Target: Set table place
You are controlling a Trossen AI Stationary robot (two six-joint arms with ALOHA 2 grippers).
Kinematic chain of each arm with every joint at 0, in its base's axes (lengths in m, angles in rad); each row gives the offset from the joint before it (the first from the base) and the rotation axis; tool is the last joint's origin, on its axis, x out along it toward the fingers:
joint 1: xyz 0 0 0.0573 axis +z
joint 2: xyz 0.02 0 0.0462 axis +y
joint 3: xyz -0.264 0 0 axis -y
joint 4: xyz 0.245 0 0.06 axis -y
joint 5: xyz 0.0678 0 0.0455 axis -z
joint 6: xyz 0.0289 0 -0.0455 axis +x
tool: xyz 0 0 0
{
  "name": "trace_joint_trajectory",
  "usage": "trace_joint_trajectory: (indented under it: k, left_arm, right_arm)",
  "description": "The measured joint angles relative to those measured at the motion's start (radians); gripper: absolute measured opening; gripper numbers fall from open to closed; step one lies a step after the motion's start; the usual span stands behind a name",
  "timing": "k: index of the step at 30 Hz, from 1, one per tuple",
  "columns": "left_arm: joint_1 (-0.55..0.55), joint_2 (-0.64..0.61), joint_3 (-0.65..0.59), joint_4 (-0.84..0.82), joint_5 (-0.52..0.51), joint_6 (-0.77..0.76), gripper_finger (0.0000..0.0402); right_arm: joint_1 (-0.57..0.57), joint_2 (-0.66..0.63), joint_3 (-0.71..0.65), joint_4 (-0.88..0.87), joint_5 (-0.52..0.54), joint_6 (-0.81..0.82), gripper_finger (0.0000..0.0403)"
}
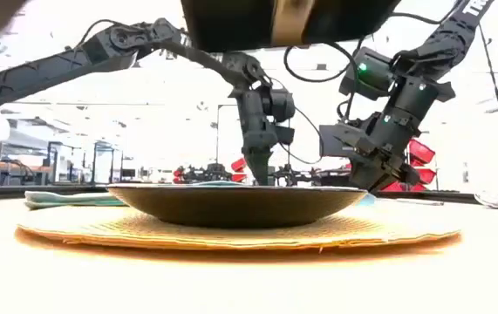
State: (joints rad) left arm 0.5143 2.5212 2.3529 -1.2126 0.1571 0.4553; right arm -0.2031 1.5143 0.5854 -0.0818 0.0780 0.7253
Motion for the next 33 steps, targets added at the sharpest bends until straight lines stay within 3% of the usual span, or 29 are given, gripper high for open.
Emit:
trace_joint_trajectory:
  k: [5, 10, 18, 22, 27, 33]
  left_arm:
    - [0.011, -0.037, -0.002, 0.000, 0.101, 0.006, 0.0005]
    - [0.001, -0.031, -0.005, -0.009, 0.101, 0.000, 0.0000]
    - [0.000, -0.032, 0.001, 0.212, 0.002, -0.029, 0.0000]
    - [0.005, -0.032, 0.001, 0.218, 0.024, -0.031, 0.0000]
    - [0.015, -0.031, 0.001, 0.213, 0.079, -0.055, 0.0023]
    - [0.007, -0.022, 0.000, 0.197, 0.078, -0.058, 0.0082]
  right_arm:
    - [-0.006, 0.000, 0.002, 0.001, 0.002, -0.010, 0.0001]
    - [-0.006, 0.000, 0.027, 0.000, 0.002, -0.032, 0.0000]
    - [-0.006, 0.000, 0.040, -0.011, -0.016, -0.048, 0.0000]
    - [-0.005, -0.001, 0.040, -0.014, -0.029, -0.050, 0.0000]
    - [-0.005, -0.002, 0.040, -0.047, -0.050, -0.053, 0.0000]
    - [-0.004, -0.002, 0.040, -0.047, -0.051, -0.051, 0.0000]
